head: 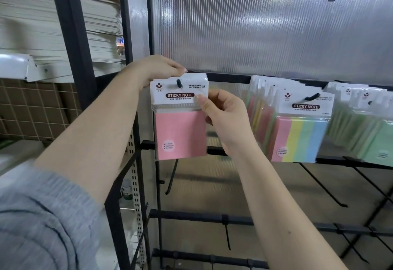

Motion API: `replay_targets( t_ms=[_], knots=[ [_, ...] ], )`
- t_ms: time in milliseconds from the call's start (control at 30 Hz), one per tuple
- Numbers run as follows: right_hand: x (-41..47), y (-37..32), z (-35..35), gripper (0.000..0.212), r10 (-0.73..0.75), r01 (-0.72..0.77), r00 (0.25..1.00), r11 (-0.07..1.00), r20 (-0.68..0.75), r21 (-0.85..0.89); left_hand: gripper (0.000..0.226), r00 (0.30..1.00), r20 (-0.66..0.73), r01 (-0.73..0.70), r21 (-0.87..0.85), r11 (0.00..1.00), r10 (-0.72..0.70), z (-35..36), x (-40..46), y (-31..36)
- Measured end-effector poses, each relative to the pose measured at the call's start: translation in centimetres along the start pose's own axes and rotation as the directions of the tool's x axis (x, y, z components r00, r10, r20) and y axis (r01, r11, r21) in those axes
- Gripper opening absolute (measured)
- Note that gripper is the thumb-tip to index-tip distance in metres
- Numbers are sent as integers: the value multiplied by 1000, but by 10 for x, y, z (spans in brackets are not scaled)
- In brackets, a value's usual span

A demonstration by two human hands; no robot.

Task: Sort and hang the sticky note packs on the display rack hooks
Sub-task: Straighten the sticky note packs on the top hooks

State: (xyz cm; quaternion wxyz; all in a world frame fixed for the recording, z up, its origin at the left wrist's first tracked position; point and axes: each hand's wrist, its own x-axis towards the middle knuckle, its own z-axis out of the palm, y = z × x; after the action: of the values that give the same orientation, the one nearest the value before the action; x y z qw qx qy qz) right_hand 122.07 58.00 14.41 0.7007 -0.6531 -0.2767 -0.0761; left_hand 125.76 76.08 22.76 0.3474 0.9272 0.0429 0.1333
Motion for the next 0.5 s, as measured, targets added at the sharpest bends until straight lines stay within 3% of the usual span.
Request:
replay_targets(
  t_ms=[133,300,500],
  knots=[
    [-6,0,0,9,-12,8,996,999,-85,-46,28,987,-81,-122,153,981,135,-5,-9,4],
    [-13,8,-3,5,-14,-5,984,994,-178,-105,36,994,9,-111,246,963,112,-11,-20,9],
    [-23,12,-6,11,-43,11,977,988,-207,-155,13,995,35,-102,264,959,97,-7,-15,9]
  ],
)
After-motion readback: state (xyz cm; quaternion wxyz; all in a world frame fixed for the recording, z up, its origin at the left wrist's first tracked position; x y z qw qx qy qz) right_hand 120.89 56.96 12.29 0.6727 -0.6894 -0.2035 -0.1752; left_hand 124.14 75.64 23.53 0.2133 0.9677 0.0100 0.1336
